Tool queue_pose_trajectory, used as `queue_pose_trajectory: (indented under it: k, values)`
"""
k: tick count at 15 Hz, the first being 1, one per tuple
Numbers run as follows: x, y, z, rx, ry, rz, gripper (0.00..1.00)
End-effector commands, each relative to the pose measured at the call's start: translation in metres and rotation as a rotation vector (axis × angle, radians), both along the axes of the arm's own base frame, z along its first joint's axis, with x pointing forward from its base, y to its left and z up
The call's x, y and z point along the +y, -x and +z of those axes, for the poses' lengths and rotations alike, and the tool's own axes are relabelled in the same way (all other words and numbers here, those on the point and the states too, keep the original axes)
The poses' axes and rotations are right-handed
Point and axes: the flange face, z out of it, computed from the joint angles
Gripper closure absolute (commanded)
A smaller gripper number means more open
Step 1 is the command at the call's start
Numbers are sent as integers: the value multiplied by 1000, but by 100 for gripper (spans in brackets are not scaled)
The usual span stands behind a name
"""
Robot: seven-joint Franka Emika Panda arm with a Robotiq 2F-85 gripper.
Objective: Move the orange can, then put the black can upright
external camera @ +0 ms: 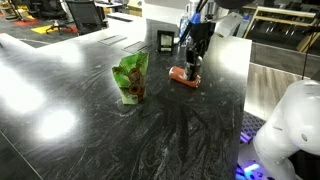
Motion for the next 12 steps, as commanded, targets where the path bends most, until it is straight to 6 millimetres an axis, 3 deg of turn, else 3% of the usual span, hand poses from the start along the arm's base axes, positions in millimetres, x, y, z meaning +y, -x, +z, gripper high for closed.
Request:
queue_pose_trajectory:
  k: [1, 4, 6, 9, 12]
  values:
    - [-70, 19, 30, -57, 0, -5, 63]
    - [-136, 29, 45, -85, -20, -27, 63]
    - [-177, 30, 40, -99, -48, -39, 63]
    - [-223, 24, 13, -108, -98, -39, 63]
    - [-242, 3, -19, -75, -122, -19, 63]
